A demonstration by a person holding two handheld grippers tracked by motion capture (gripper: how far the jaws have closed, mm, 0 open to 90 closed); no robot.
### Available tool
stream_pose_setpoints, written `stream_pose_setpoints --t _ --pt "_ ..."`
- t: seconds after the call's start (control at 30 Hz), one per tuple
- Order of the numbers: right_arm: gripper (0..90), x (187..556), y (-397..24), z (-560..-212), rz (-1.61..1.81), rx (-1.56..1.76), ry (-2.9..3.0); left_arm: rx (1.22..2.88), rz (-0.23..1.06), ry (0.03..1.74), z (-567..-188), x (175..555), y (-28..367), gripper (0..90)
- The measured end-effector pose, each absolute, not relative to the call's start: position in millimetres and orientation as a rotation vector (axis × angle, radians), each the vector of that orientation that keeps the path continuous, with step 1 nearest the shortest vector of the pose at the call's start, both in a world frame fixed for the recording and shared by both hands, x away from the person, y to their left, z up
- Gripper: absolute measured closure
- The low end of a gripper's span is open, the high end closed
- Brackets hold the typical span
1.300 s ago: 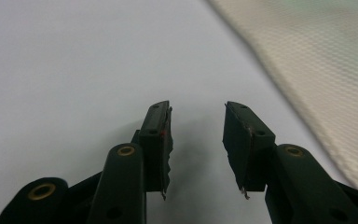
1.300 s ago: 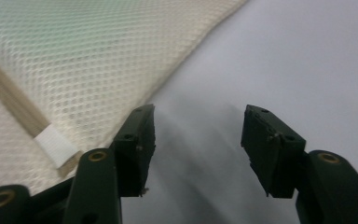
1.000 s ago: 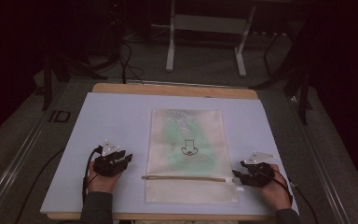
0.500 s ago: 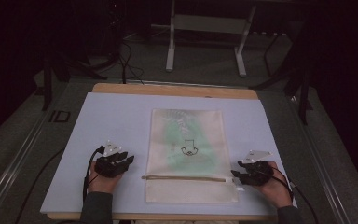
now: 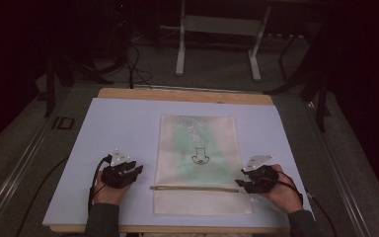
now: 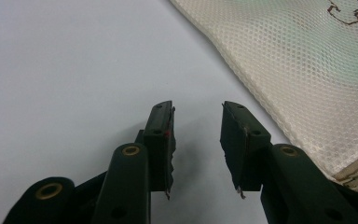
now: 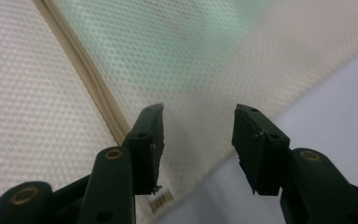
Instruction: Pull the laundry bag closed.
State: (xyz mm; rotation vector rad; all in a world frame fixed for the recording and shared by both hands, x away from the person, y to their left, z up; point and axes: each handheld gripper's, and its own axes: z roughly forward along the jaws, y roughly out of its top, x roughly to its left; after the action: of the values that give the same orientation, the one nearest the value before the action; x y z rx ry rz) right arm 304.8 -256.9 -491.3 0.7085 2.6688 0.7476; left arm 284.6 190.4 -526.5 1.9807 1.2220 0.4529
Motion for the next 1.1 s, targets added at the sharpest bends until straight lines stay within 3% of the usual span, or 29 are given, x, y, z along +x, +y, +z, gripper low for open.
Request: stream_pose_setpoints --t 1.1 --pt "52.3 312.8 -182.5 -482.8 0.787 0.492 2.745 1.994 0.424 1.198 -527.3 285.0 188.6 63.1"
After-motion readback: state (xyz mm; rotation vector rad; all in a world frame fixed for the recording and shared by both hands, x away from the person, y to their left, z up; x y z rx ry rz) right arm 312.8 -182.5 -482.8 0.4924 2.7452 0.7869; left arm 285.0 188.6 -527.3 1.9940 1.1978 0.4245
